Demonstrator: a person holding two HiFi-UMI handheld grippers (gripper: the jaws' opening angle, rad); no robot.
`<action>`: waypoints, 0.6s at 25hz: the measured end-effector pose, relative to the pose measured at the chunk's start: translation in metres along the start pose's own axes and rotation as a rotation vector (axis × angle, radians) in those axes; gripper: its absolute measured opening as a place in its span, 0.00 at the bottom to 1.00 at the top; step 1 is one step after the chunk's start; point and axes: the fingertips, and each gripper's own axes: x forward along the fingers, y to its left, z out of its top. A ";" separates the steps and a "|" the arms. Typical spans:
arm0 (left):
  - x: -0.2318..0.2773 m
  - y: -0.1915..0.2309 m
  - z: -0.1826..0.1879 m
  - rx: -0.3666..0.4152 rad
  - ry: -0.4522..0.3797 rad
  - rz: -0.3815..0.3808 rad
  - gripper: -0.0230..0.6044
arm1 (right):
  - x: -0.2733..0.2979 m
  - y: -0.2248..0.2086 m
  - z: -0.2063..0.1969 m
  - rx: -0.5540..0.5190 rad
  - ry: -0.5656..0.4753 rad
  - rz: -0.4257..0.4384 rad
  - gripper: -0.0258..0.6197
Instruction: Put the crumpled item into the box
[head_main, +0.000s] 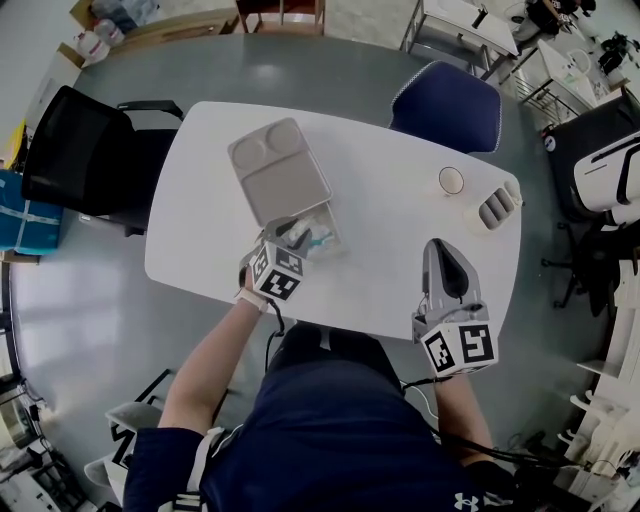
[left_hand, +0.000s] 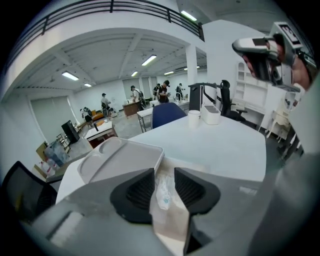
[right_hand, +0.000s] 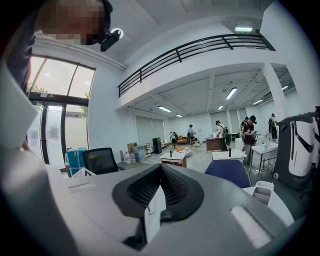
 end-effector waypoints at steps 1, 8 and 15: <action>-0.009 0.002 0.009 -0.008 -0.029 0.007 0.25 | 0.001 0.000 0.001 -0.002 -0.001 0.003 0.04; -0.087 0.020 0.078 -0.031 -0.254 0.063 0.24 | 0.010 0.004 0.010 -0.022 -0.025 0.024 0.04; -0.201 0.045 0.147 -0.057 -0.541 0.173 0.18 | 0.020 0.013 0.039 -0.052 -0.091 0.050 0.04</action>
